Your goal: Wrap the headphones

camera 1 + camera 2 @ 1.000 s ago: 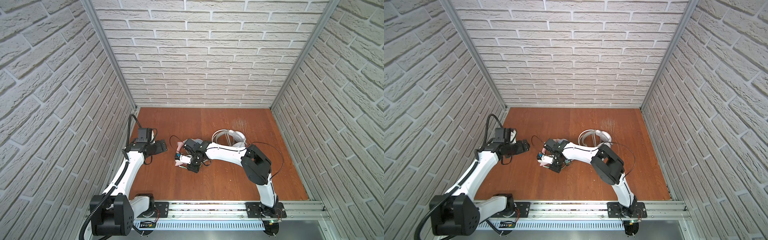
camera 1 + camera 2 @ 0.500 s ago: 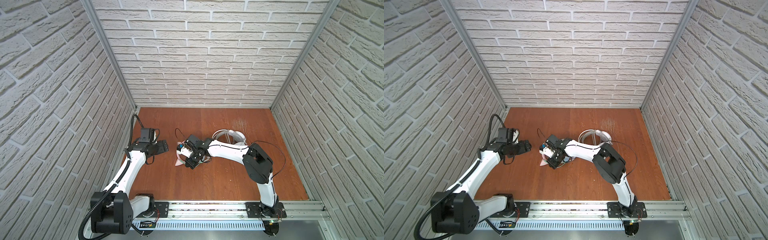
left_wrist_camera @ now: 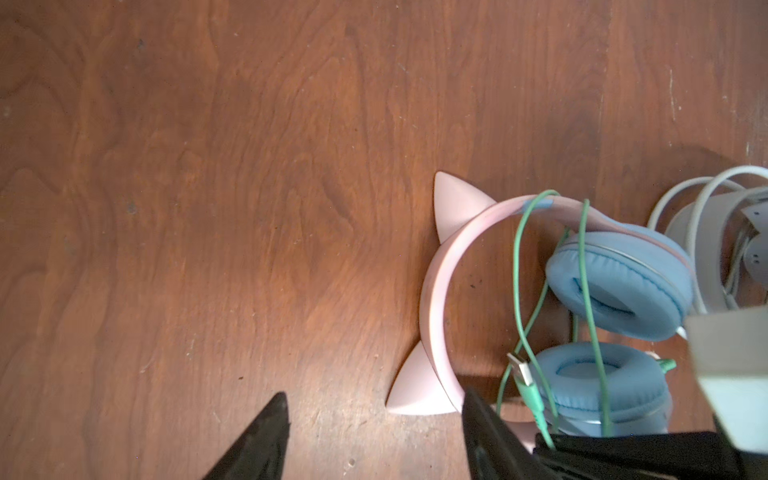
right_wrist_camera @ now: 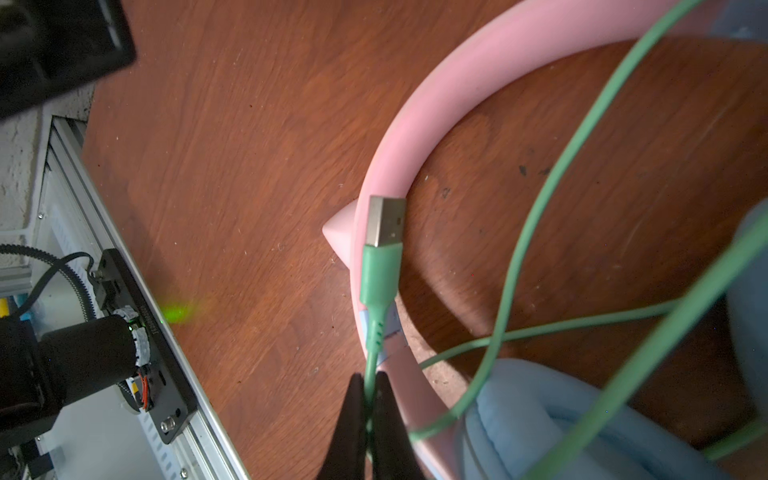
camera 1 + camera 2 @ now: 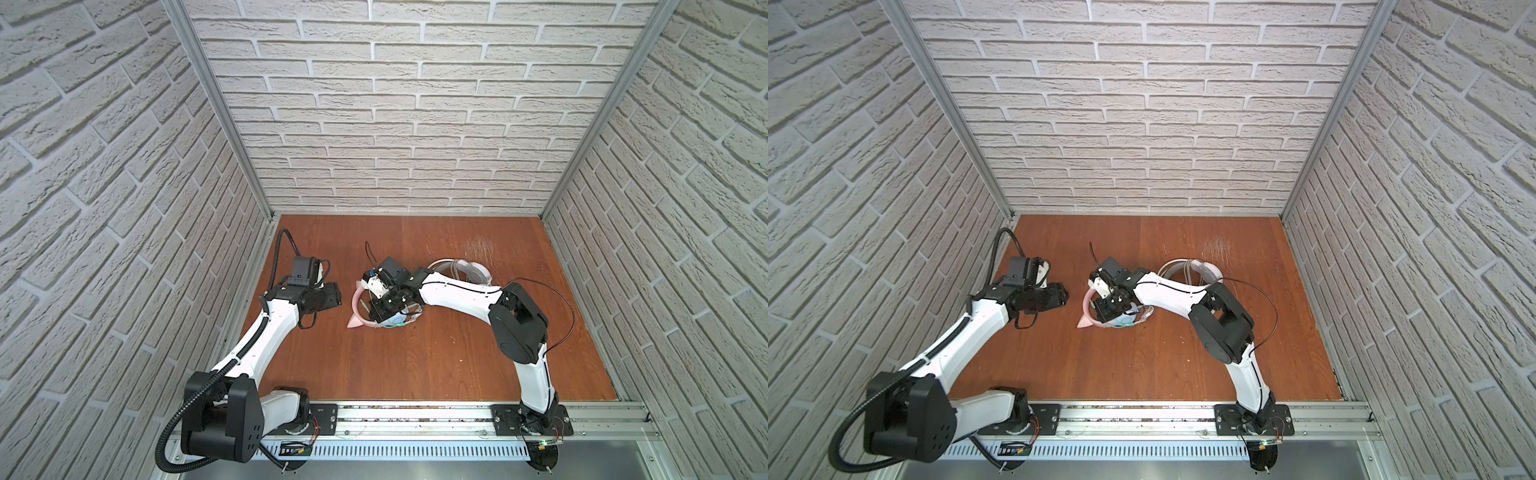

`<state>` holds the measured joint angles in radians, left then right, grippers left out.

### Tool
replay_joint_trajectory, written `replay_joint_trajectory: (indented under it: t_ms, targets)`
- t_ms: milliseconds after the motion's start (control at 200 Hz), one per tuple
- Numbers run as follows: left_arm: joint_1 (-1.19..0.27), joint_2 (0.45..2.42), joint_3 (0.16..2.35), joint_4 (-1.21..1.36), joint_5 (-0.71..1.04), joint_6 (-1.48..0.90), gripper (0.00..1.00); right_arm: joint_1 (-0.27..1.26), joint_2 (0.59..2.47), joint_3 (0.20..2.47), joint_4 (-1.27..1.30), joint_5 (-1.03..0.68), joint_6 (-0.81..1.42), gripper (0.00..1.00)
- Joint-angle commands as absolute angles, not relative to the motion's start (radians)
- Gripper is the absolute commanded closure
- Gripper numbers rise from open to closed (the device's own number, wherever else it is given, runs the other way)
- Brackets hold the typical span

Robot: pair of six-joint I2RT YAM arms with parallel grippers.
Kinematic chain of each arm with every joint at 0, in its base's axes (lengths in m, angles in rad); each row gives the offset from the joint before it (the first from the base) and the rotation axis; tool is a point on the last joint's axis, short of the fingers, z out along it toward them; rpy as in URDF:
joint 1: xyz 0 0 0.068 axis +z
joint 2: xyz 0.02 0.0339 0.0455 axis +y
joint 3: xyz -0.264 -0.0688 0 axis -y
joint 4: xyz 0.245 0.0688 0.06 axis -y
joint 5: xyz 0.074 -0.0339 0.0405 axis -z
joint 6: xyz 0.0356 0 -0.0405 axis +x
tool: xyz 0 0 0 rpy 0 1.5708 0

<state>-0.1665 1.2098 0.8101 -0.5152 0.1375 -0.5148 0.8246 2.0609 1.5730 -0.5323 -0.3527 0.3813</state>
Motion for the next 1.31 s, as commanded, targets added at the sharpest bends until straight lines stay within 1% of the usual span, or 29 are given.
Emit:
replay_joint_trajectory:
  t_ms: [0, 195, 380, 615, 755, 975, 1260, 1300]
  targets:
    - [-0.192, 1.219, 0.773, -0.377, 0.219, -0.561, 0.42, 0.828, 2.073, 1.61, -0.512, -0.331, 0.443, 0.94]
    - [-0.262, 1.275, 0.725, -0.195, 0.304, -0.642, 0.59, 0.828, 2.1, 1.617, -0.531, -0.312, 0.477, 0.93]
    - [-0.292, 1.326, 0.705, -0.109, 0.348, -0.688, 0.8, 0.825, 2.117, 1.617, -0.524, -0.309, 0.52, 0.93]
    - [-0.316, 1.388, 0.67, -0.028, 0.407, -0.721, 0.99, 0.813, 2.116, 1.581, -0.458, -0.326, 0.584, 0.91]
    - [-0.321, 1.431, 0.651, 0.017, 0.441, -0.739, 1.0, 0.807, 2.117, 1.575, -0.442, -0.334, 0.6, 0.91]
    - [-0.329, 1.482, 0.654, 0.0, 0.413, -0.733, 1.0, 0.801, 2.111, 1.562, -0.422, -0.341, 0.61, 0.89]
    - [-0.33, 1.558, 0.681, -0.027, 0.404, -0.72, 1.0, 0.795, 2.068, 1.537, -0.405, -0.307, 0.623, 0.73]
    - [-0.33, 1.56, 0.683, -0.031, 0.401, -0.719, 1.0, 0.793, 2.061, 1.537, -0.404, -0.304, 0.621, 0.64]
